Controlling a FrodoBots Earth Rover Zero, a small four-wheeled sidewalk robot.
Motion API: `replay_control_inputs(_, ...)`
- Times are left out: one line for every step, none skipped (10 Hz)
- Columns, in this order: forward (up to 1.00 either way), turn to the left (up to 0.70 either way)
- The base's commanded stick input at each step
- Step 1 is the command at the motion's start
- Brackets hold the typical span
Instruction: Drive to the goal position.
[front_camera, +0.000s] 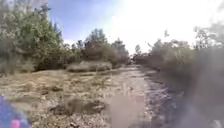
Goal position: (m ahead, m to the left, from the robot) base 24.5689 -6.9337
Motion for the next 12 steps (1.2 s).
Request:
replay_control_inputs(1.0,0.0)
replay_control_inputs(1.0,0.0)
replay_control_inputs(1.0,0.0)
replay_control_inputs(1.0,0.0)
replay_control_inputs(1.0,0.0)
replay_control_inputs(1.0,0.0)
replay_control_inputs(1.0,0.0)
replay_control_inputs(1.0,0.0)
replay_control_inputs(1.0,0.0)
replay_control_inputs(1.0,0.0)
replay_control_inputs(1.0,0.0)
replay_control_inputs(1.0,0.0)
